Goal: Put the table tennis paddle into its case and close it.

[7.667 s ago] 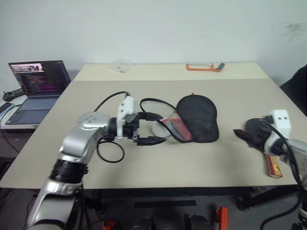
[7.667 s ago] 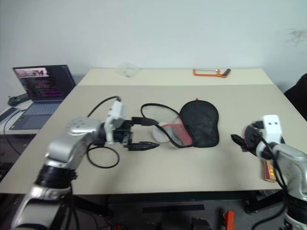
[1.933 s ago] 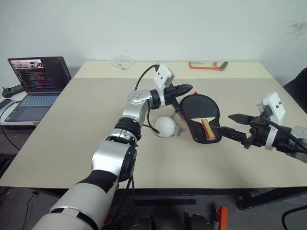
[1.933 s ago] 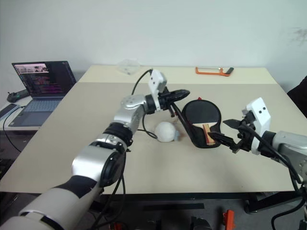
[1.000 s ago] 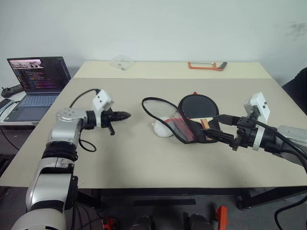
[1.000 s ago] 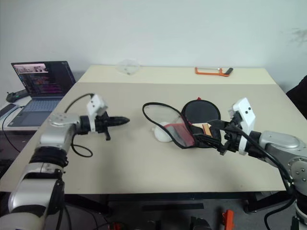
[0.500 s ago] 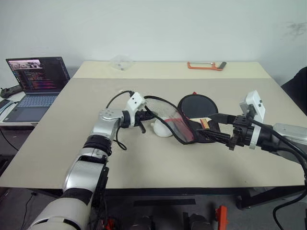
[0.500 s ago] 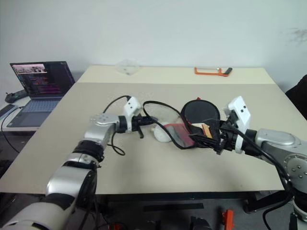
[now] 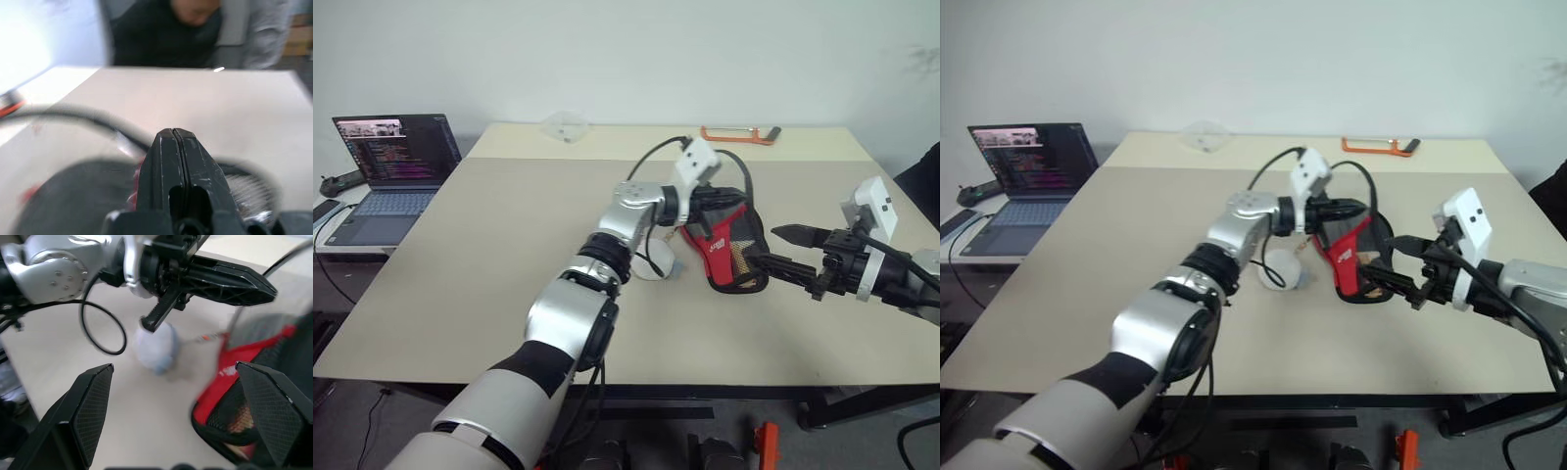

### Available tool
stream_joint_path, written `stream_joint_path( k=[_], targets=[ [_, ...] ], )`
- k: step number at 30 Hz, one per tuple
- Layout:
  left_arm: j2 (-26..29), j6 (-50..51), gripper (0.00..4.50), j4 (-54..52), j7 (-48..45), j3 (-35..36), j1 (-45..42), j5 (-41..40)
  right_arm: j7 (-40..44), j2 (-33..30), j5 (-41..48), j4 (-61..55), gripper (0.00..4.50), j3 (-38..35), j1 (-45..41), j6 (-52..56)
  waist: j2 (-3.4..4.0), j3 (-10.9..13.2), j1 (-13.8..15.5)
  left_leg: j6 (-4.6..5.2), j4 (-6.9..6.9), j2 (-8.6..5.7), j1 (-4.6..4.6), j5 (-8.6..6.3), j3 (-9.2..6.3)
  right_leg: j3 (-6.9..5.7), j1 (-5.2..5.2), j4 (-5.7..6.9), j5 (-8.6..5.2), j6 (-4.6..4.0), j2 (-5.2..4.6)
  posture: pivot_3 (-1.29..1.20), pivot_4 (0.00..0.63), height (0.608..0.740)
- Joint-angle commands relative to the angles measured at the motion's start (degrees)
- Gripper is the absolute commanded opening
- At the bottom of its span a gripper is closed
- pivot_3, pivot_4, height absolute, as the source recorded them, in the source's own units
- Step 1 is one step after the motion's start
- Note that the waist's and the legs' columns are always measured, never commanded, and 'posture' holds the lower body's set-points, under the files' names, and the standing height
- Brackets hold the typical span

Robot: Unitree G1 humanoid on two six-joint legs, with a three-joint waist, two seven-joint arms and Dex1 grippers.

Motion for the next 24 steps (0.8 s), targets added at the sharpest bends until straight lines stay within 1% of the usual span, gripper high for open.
stream_joint_path(
  k=[1,4,8,11,12,15,17,19,24],
  targets=[
    [0.0,-2.3,0.01,1.0,1.0,0.6,-1.6,0.7,-2.0,-0.9,2.0,-2.6,4.39,-3.8,1.2,-0.2,0.01,0.0,-0.4,0.01,-0.03,0.03,0.05,0.0,0.06,0.07,-0.01,0.05,0.0,0.0,0.01,0.0,0.15,0.74],
    [1.3,-3.2,0.01,0.5,-1.3,1.4,-0.8,0.1,-4.1,-0.3,1.9,-3.1,4.39,-3.8,2.3,-0.4,0.0,0.0,-0.5,0.03,-0.01,0.05,0.11,0.0,0.11,0.13,-0.03,0.23,0.0,0.0,0.05,0.0,0.15,0.74],
    [6.6,-4.9,0.01,-3.0,-6.0,4.0,2.1,-2.7,-5.0,1.3,-0.7,-2.0,4.39,-0.9,2.6,-2.3,0.01,0.0,-0.7,0.04,0.1,0.03,0.18,0.01,0.16,0.19,-0.03,0.45,0.0,0.0,0.04,0.0,0.15,0.74],
    [11.0,-6.2,0.0,-8.1,-7.4,5.5,5.6,-4.0,-5.2,3.2,-5.6,2.3,4.45,3.2,0.8,-5.0,0.01,0.0,-1.3,0.02,0.12,0.04,0.25,0.02,0.16,0.2,-0.02,0.56,0.0,0.0,0.05,0.0,0.15,0.74],
    [12.5,-6.4,0.0,-10.6,-7.3,5.7,7.2,-4.3,-5.1,4.0,-7.7,4.3,4.45,5.0,-0.3,-6.4,0.01,0.0,-1.3,0.02,0.13,0.03,0.26,0.02,0.16,0.21,-0.01,0.57,0.0,0.0,0.05,0.0,0.15,0.74],
    [16.3,-2.5,0.0,-20.9,-8.1,6.2,13.0,-6.1,-6.7,8.4,-16.0,13.6,4.45,11.1,-4.5,-11.0,0.02,0.0,-1.7,0.02,0.33,0.03,0.25,0.02,0.17,0.25,-0.01,0.65,0.0,0.0,0.05,0.0,0.15,0.74],
    [18.1,1.9,0.0,-28.4,-8.3,6.1,17.1,-7.8,-5.2,10.5,-20.4,18.7,4.45,14.1,-6.2,-14.7,0.01,0.0,-1.6,0.02,0.35,0.02,0.22,0.02,0.14,0.25,-0.04,0.71,0.0,0.0,0.05,0.0,0.15,0.74],
    [19.8,5.6,0.0,-34.4,-7.8,6.1,20.7,-9.0,-4.2,12.6,-24.2,23.7,4.45,16.3,-7.8,-18.0,0.02,0.0,-1.4,0.0,0.39,0.02,0.16,0.03,0.08,0.23,-0.09,0.71,0.0,0.0,0.07,0.0,0.15,0.74],
    [23.5,13.4,0.0,-46.4,-3.4,7.8,28.7,-11.7,-4.2,20.1,-32.4,39.4,4.45,19.4,-14.7,-25.9,0.03,0.0,-1.6,-0.04,0.63,0.02,0.1,0.04,0.05,0.21,-0.08,0.74,0.0,0.0,0.07,0.0,0.15,0.74]
  ],
)
